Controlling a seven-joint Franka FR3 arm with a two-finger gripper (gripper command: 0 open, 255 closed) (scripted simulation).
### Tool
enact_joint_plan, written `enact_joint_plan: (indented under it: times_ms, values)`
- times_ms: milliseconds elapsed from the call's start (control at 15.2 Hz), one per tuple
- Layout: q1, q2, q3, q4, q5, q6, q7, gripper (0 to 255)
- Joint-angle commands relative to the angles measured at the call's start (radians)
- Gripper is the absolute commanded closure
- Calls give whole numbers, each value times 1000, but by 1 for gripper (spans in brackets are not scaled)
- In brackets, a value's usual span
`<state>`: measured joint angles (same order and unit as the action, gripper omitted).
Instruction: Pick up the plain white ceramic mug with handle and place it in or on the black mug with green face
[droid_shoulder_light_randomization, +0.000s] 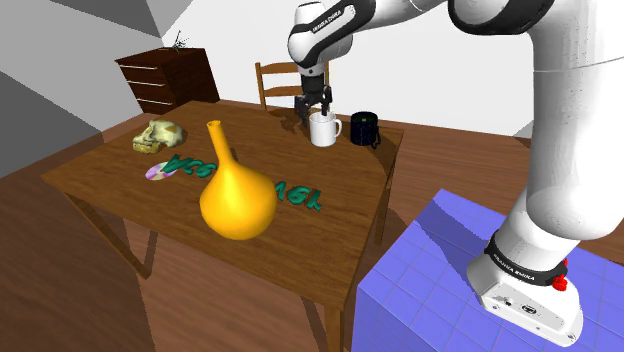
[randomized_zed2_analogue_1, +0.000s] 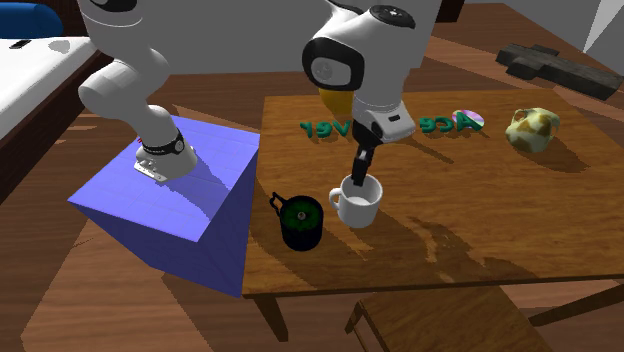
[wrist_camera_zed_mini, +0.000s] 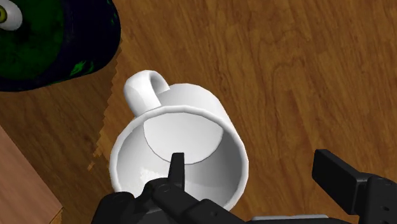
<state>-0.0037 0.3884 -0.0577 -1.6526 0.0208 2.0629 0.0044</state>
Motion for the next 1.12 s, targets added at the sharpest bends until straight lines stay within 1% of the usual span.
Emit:
enact_joint_plan:
  times_ms: [0, 396, 924, 990, 1056]
  values:
    - [-3, 33, 0, 17, 3, 16, -2, 0]
    - [-4, 64, 1, -13, 5, 78, -4, 0]
    - [-4, 64, 1, -13, 5, 77, -4, 0]
    - [-4, 64, 1, -13, 5, 77, -4, 255]
    - [-4, 64, 1, -13, 5, 77, -4, 255]
